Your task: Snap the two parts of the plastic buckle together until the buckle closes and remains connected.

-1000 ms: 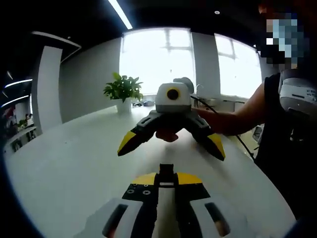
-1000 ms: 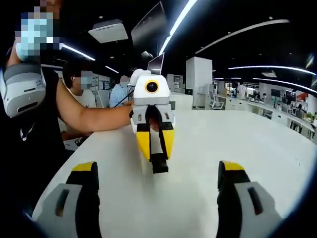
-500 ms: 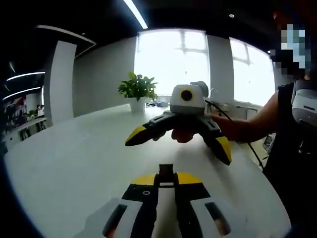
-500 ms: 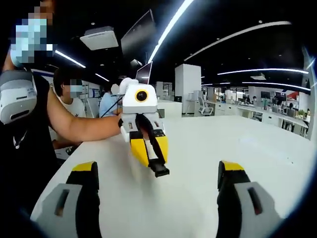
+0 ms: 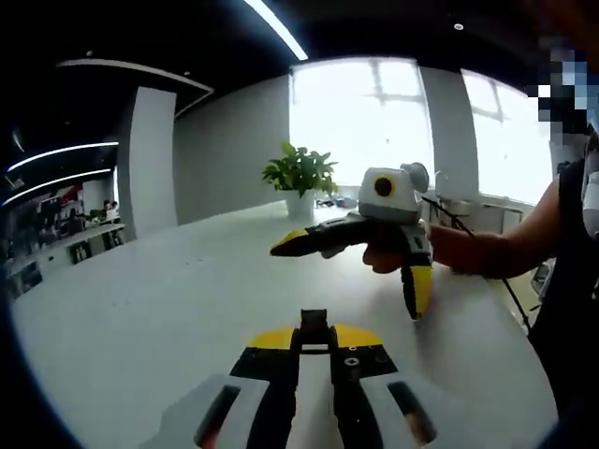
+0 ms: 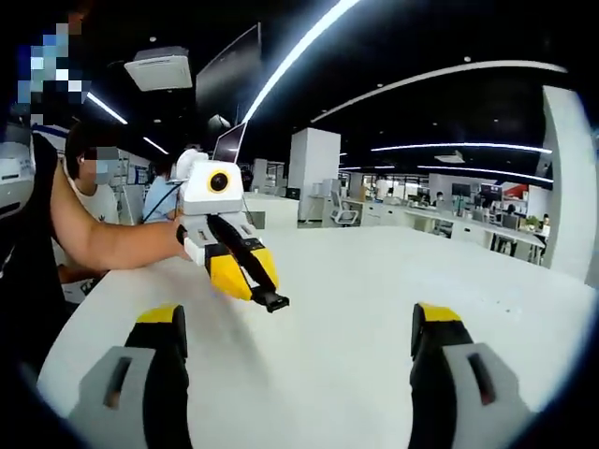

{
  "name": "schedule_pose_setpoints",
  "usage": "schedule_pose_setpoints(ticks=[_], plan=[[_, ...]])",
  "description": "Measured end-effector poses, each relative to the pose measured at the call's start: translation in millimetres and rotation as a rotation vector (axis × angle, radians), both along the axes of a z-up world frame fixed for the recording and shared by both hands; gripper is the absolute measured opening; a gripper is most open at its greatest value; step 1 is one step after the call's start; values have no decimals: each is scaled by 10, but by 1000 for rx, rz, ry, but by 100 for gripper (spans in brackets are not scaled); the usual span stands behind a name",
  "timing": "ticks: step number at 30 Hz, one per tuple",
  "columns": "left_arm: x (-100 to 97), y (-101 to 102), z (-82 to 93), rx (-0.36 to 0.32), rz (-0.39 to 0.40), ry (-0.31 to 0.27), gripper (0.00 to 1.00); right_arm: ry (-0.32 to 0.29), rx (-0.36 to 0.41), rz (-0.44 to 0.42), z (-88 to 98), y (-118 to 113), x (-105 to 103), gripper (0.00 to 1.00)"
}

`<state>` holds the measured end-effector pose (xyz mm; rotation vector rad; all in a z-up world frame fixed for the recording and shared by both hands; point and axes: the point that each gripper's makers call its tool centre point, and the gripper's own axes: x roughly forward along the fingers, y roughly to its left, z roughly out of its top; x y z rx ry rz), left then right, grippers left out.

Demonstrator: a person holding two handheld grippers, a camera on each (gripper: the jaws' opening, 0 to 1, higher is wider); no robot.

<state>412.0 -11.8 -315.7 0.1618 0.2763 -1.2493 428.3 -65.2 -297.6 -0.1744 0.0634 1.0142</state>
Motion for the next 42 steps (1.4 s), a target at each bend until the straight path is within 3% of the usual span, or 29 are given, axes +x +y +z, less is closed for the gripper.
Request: schedule_pose_setpoints(ticks=[7, 16, 19, 22, 26, 31, 33, 38, 42], plan=[[161, 62, 53, -6, 84, -40, 9, 10, 86, -142, 149, -279, 240, 100], [406, 208, 64, -16, 222, -27, 9, -13, 55, -307, 138, -557, 459, 100], [496, 289, 63, -23, 273, -19, 9, -34, 12, -368, 108, -658, 529, 100], [683, 469, 32, 4, 385, -55, 9, -39, 9, -413, 106, -730, 575, 100], [730, 544, 6, 0, 410, -33, 9, -31, 3, -435, 88, -769, 571, 100], [644, 457, -3, 2, 373, -25, 9, -47, 12, -410, 132, -711, 535, 100], [576, 394, -20, -13, 339, 22, 10, -59, 6, -408, 146, -707, 542, 99], [602, 383, -71, 31, 351, 6, 10, -52, 3, -406, 128, -712, 554, 99], [602, 385, -72, 26, 350, 16, 10, -47, 6, -406, 115, -722, 558, 99]])
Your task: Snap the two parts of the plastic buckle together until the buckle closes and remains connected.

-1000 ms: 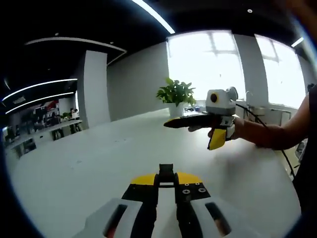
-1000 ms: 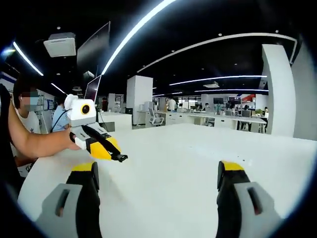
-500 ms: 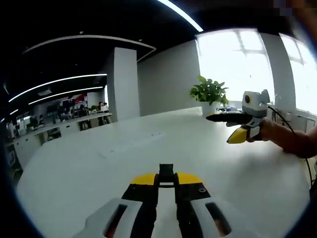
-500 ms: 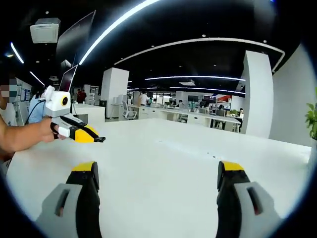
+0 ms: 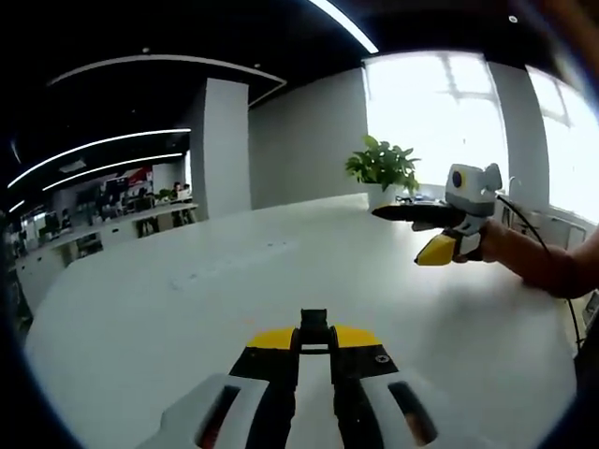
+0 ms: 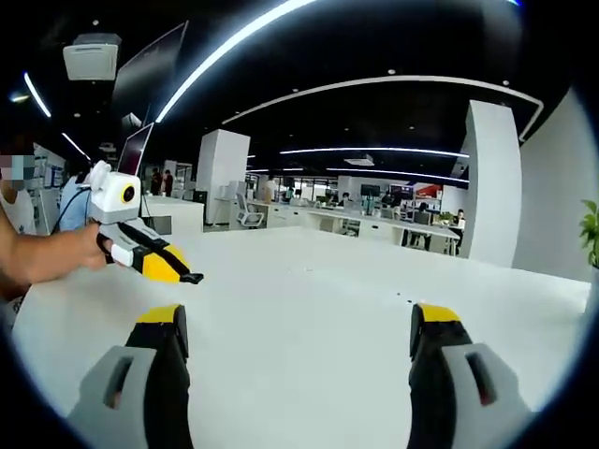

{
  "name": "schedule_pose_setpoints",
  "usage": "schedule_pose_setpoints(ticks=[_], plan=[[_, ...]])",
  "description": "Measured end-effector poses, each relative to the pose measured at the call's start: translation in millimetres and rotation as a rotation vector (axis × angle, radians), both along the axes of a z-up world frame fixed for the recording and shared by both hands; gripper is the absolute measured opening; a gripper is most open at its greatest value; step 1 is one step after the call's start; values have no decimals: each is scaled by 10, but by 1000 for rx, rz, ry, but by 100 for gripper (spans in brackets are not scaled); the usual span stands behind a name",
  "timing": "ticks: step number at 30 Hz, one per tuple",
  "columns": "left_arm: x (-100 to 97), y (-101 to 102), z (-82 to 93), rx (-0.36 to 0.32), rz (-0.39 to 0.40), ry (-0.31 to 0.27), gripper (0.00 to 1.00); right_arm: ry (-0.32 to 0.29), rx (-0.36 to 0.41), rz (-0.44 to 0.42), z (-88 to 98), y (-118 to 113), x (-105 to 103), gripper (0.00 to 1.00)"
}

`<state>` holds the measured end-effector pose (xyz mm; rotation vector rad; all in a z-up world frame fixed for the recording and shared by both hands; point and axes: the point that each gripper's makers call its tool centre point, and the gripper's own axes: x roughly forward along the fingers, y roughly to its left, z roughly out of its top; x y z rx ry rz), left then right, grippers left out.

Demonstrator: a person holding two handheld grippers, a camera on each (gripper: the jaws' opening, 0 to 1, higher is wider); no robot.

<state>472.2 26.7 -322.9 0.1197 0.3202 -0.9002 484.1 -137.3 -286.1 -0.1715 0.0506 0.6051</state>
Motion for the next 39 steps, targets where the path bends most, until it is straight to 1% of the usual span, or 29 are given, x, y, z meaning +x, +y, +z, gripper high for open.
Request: schedule_pose_setpoints(ticks=[3, 6, 9, 11, 15, 20, 22, 29, 34, 39], plan=[[6, 4, 8, -16, -1, 10, 10, 4, -3, -7, -19, -20, 12, 99], [1, -19, -22, -17, -5, 15, 10, 7, -10, -11, -29, -29, 24, 99], [-1, -54, -55, -7, -10, 10, 10, -1, -13, -14, -15, -36, 28, 98], [-2, -76, -76, 6, -6, -6, 10, -3, -9, -15, -5, -41, 26, 98], [8, -105, -90, 0, 0, -15, 10, 3, 9, -13, 9, -40, 14, 98], [9, -123, -141, 4, -11, 10, 10, 3, 31, -10, 48, -44, -16, 98], [23, -126, -163, 25, -10, 6, 10, 10, 45, -4, 57, -36, -30, 98], [60, -171, -139, 26, -16, 23, 10, 14, 57, 2, 59, -27, -47, 96], [127, -221, -134, 5, -10, 45, 10, 29, 59, 11, 42, -17, -61, 100], [186, -254, -169, 19, -4, 48, 9, 28, 60, 15, 57, -12, -68, 100]])
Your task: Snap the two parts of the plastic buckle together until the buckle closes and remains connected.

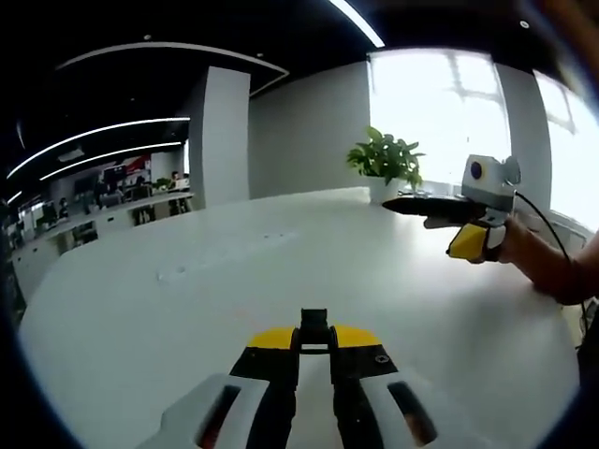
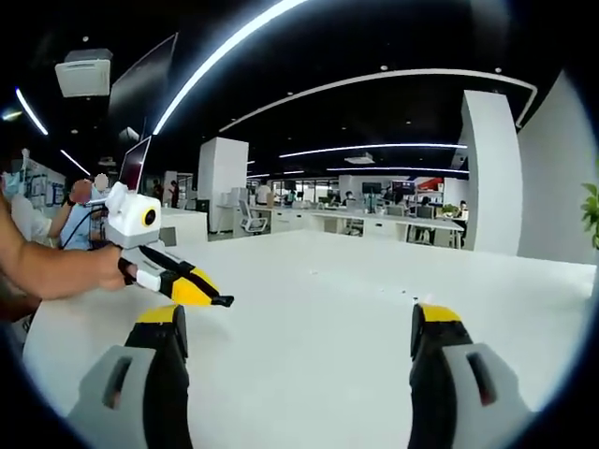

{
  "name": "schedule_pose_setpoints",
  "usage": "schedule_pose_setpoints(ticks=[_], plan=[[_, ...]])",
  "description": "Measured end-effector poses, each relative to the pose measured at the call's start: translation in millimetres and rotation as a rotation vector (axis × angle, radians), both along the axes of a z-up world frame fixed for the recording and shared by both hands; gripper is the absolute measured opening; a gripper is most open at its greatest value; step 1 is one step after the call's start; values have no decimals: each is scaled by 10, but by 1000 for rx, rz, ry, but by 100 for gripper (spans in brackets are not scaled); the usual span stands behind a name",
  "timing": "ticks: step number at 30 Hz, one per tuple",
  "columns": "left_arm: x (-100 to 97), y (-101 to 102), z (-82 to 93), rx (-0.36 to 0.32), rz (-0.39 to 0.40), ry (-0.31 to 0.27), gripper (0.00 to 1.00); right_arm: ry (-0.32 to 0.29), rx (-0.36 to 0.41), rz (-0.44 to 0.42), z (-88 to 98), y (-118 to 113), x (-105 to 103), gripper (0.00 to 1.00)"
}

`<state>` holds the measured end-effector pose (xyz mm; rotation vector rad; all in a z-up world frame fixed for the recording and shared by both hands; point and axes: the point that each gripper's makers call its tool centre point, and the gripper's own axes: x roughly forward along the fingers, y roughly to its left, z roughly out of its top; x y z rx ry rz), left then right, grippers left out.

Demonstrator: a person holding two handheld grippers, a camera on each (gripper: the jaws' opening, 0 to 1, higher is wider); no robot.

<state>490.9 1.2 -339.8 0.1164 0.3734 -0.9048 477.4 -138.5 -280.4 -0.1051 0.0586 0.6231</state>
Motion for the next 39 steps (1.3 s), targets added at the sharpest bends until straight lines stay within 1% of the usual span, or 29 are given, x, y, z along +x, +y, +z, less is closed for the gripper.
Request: schedule_pose_setpoints(ticks=[4, 6, 12, 16, 30, 39], plan=[[51, -7, -30, 14, 6, 2, 10, 9, 0, 4, -13, 6, -6, 100], [84, -30, -14, 5, 8, 5, 10, 15, -2, 8, -27, 13, -11, 100], [155, -98, -11, 9, 6, 5, 10, 26, 6, 9, -33, -3, -12, 100], [169, -133, -18, 12, 1, 8, 10, 27, 12, 6, -32, -24, -5, 100], [272, -158, 29, 7, 7, 12, 10, 27, 14, 6, -29, -18, 2, 100], [355, -177, 29, 3, 13, 19, 10, 47, 30, 16, -54, -1, -13, 99]])
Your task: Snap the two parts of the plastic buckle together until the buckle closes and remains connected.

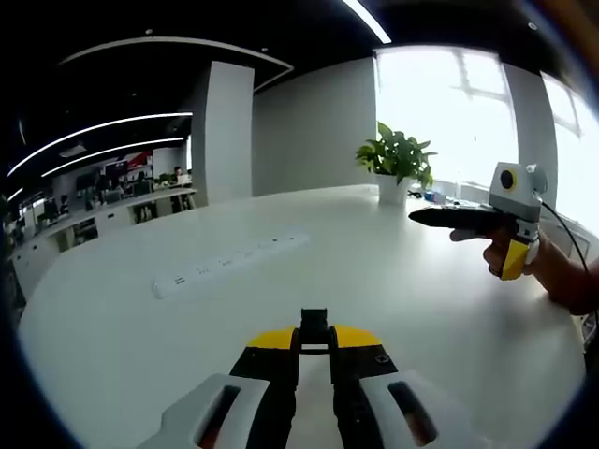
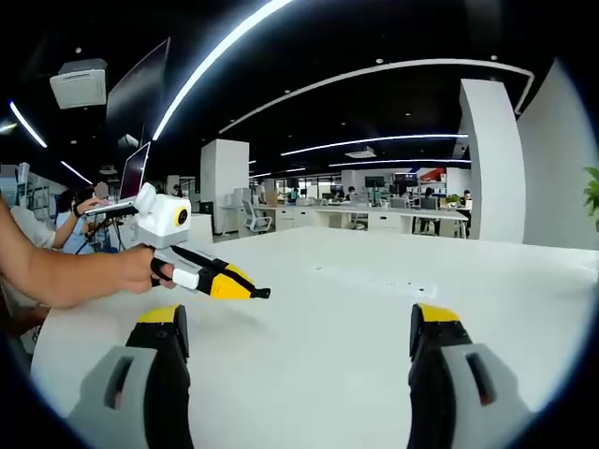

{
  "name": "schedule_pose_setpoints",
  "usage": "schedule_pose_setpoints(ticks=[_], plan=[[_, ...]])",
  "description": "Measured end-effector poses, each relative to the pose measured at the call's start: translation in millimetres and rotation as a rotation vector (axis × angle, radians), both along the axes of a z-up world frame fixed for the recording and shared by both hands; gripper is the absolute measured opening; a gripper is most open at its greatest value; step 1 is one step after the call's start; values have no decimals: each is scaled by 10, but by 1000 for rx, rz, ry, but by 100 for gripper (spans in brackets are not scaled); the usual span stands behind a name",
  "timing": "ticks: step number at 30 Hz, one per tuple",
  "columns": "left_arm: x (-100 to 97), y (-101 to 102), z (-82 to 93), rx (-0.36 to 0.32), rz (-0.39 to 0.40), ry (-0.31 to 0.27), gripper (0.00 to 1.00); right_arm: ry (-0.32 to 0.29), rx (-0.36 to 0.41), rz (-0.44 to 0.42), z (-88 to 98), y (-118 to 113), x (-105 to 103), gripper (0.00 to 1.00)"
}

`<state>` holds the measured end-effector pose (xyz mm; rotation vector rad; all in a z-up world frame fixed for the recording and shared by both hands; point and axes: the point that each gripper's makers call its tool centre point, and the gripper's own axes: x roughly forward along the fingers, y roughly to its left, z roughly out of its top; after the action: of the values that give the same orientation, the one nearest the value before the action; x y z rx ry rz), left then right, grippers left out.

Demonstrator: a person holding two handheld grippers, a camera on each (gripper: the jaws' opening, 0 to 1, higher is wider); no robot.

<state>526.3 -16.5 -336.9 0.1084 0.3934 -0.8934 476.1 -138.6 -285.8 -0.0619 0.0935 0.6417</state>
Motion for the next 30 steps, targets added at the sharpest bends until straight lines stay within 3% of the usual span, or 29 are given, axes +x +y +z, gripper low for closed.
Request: schedule_pose_setpoints(ticks=[30], plan=[[254, -148, 20, -6, 0, 12, 10, 19, -31, 3, -45, 1, 18, 99]])
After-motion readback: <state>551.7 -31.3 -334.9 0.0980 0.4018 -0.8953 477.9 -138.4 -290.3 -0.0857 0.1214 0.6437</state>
